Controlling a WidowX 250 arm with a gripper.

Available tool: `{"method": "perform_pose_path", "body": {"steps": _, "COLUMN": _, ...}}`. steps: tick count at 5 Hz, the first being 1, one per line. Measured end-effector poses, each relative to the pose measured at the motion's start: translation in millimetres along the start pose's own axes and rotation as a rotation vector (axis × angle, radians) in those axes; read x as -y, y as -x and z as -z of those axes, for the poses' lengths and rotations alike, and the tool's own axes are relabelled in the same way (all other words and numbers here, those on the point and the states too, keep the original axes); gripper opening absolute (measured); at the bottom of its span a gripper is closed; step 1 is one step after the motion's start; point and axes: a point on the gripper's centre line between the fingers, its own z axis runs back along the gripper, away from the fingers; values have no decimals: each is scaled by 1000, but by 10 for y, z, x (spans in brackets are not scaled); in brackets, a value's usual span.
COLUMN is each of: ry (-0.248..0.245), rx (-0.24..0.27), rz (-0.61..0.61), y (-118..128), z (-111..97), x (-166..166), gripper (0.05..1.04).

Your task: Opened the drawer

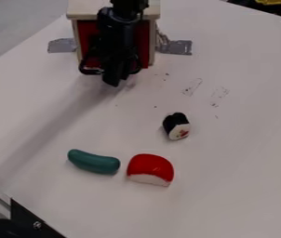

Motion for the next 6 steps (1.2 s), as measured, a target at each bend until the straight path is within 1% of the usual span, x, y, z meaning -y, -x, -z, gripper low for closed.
{"method": "perform_pose_path", "body": {"steps": 1, "ry": -20, "rx": -17, "rz": 11, "y": 3, "z": 22, "x": -180, "gripper": 325}}
{"method": "perform_pose_path", "body": {"steps": 2, "ry": -31, "rx": -21, "rz": 12, "y": -1, "z": 43, "x": -268, "gripper": 324}}
{"method": "perform_pose_path", "body": {"steps": 3, "ry": -28, "rx": -24, "rz": 13, "y": 17, "z": 58, "x": -345, "gripper": 313}}
{"method": "perform_pose_path", "body": {"steps": 4, "ry": -35, "rx": -32, "rz": 21, "y": 31, "z": 60, "x": -410, "gripper": 313}}
{"method": "perform_pose_path", "body": {"steps": 6, "ry": -54, "rx": -66, "rz": 40, "y": 81, "z": 59, "x": -598, "gripper": 313}}
